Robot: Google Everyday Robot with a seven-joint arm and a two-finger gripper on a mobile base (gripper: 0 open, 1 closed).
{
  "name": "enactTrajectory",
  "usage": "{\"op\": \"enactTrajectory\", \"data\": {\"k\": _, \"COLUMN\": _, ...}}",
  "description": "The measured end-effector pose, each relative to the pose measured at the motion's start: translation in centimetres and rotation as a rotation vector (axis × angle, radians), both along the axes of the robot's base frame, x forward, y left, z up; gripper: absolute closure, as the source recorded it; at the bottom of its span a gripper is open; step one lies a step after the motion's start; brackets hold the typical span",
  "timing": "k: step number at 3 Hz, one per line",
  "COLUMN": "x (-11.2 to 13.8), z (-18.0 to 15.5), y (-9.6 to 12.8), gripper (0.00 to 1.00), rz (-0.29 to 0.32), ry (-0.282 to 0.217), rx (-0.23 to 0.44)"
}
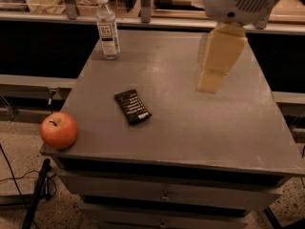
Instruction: Pick rxbar chocolate
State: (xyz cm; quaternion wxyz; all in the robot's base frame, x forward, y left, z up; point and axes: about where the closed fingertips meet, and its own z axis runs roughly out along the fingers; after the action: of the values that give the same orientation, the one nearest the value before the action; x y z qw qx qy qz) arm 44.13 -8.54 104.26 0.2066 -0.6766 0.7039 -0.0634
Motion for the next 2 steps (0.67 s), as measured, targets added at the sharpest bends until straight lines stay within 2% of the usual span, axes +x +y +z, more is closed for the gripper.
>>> {"op": "enactTrajectory", "data": {"k": 1, "x": 0.94, "z": -0.94, "y": 5.71, "gripper": 0.0, "rz": 0.068, "ry": 0.049, "rx": -0.006}}
{"op": "enactTrajectory", "data": {"k": 2, "x": 0.89, "z": -0.41, "y": 6.68, "gripper": 0.0, "rz": 0.08, "ry": 0.034, "rx": 0.004}}
